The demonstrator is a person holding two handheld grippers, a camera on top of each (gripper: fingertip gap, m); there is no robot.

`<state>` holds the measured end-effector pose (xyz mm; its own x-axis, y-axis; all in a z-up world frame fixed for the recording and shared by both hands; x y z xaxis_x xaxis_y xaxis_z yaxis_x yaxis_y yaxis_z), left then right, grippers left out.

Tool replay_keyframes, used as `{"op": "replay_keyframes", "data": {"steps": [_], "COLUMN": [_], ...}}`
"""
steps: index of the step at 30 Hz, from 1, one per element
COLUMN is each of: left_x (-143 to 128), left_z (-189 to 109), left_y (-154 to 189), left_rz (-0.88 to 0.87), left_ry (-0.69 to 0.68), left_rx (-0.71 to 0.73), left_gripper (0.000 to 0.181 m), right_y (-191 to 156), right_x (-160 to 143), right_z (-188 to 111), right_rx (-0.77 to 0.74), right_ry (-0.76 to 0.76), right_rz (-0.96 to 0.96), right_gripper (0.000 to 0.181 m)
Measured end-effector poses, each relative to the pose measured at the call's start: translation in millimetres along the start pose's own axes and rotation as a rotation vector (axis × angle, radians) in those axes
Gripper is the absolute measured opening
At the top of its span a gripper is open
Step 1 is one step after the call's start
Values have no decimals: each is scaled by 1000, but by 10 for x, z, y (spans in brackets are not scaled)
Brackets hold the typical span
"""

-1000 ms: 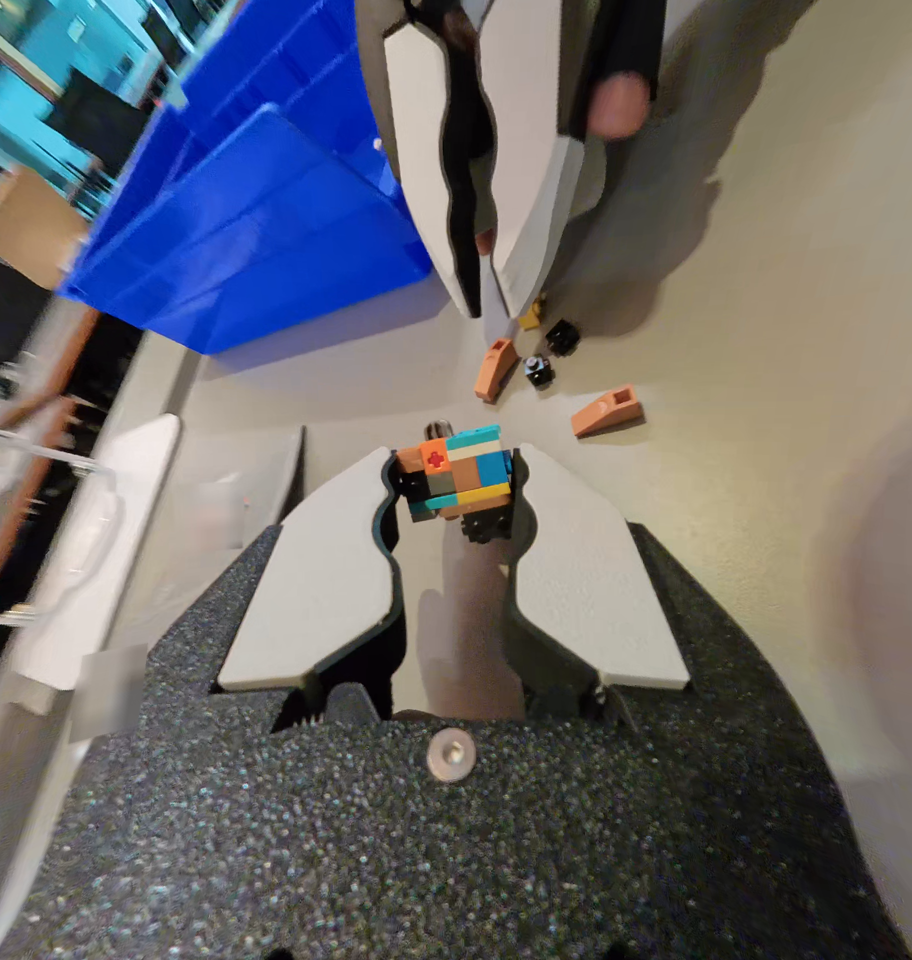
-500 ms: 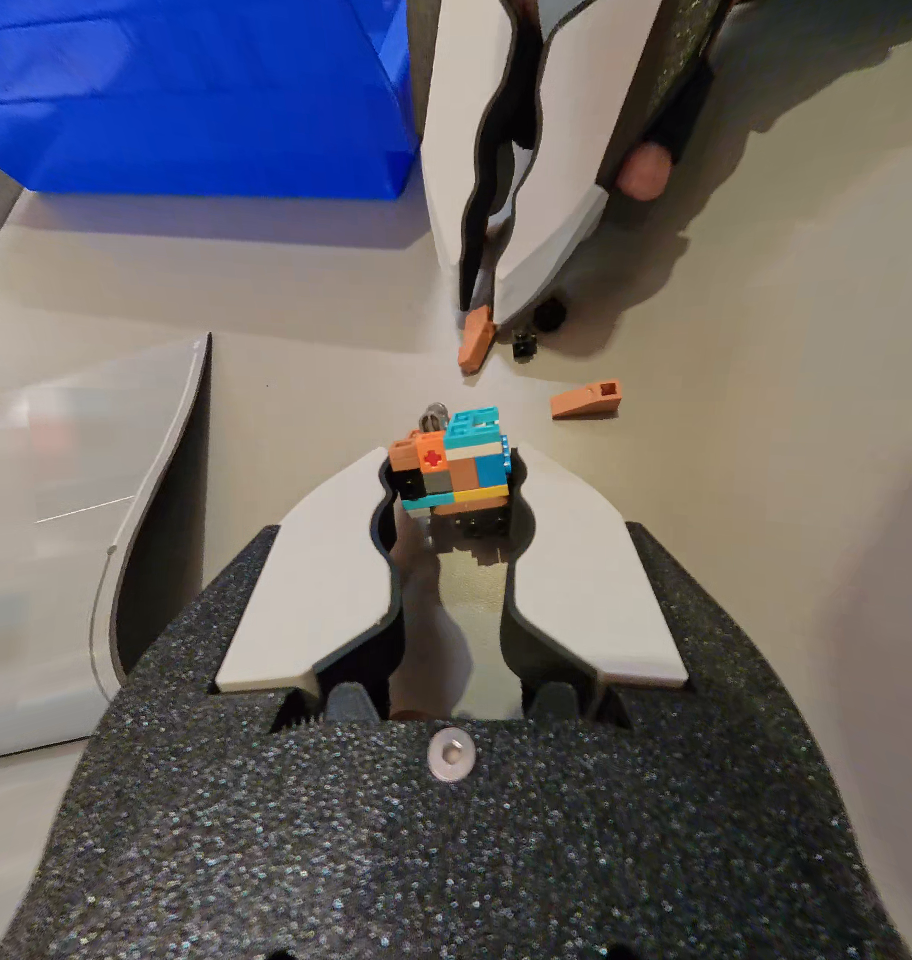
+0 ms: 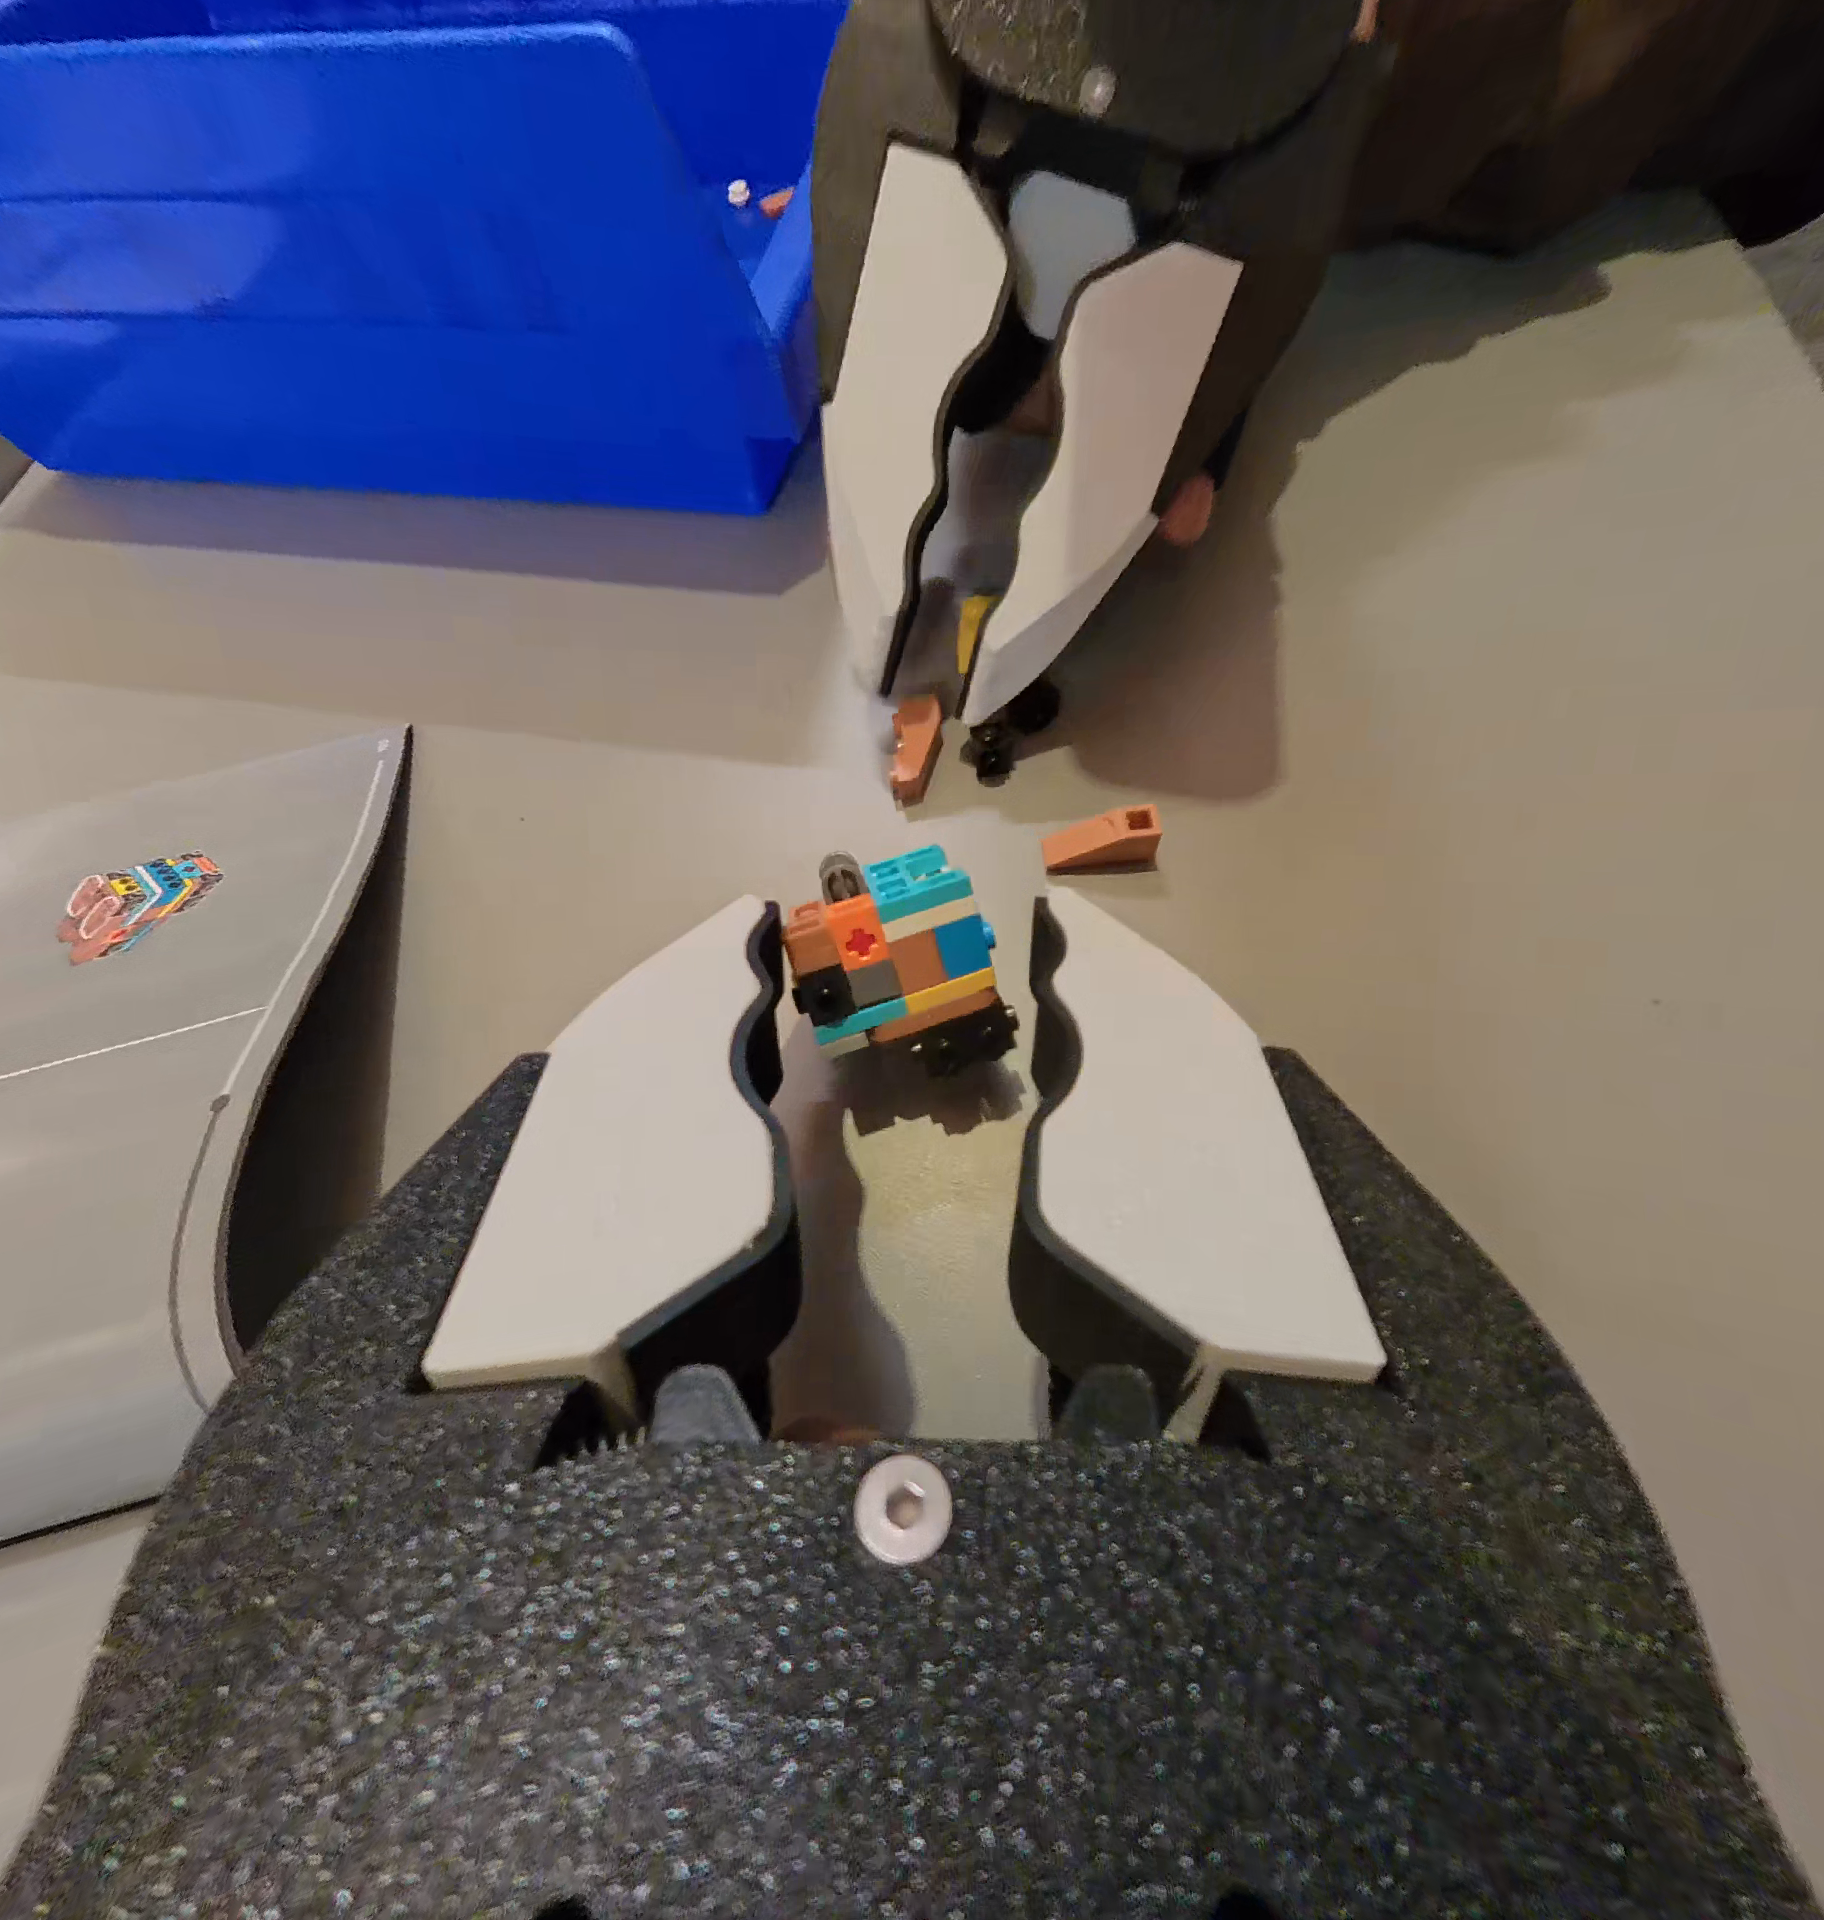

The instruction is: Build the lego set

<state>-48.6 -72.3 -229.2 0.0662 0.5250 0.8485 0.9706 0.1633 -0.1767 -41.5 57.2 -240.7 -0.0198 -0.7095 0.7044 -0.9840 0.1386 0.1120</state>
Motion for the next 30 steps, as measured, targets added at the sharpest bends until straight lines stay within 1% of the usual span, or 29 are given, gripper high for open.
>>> {"op": "replay_keyframes", "data": {"steps": [1, 6, 8, 12, 14, 17, 19, 22, 24, 27, 28, 30], "left_x": [4, 25, 42, 101, 155, 251, 308, 390, 442, 509, 530, 562], "left_z": [-14, -75, -103, -176, -223, -298, -329, -341, -345, -395, -416, -464], "left_y": [3, 5, 3, -13, -43, -89, -110, -59, 51, 206, 215, 221], "left_rz": [-5, -29, -37, -63, -73, -63, -32, 39, 102, 157, 155, 145], "left_ry": [11, 55, 84, 161, 215, 302, 351, 421, 473, 562, 585, 631], "left_rx": [-14, -62, -79, -104, -92, -45, 8, 59, 42, -17, -22, -35], "left_gripper": [46, 47, 47, 47, 47, 47, 46, 45, 41, 31, 28, 21], "right_y": [6, 32, 21, 33, 32, 41, 15, -97, -174, -242, -264, -298], "right_x": [3, -29, -28, -11, 19, 147, 283, 536, 661, 768, 784, 791], "right_z": [8, 62, 72, 83, 64, -33, -133, -275, -303, -307, -309, -298], "right_rx": [5, 22, 30, -13, -34, -11, 67, 325, 510, 701, 747, 789], "right_ry": [2, -42, -59, -70, -44, 94, 240, 528, 664, 781, 798, 806], "right_rz": [0, 22, 26, 5, -20, 31, 92, 247, 340, 423, 434, 442], "right_gripper": [16, 16, 12, 11, 11, 11, 11, 11, 11, 11, 11, 11]}}
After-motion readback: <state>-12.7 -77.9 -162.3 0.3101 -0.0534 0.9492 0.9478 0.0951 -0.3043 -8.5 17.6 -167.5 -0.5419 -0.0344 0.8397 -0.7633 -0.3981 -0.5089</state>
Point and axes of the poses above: each gripper's, where its closed fingertips meet, z out along the fingers, x out of its top, y = z × x across the jaws, the point moved 5 cm from there along -z, back along the fingers, and after that the axes turned 10 degrees about x, right-handed, at the moved point
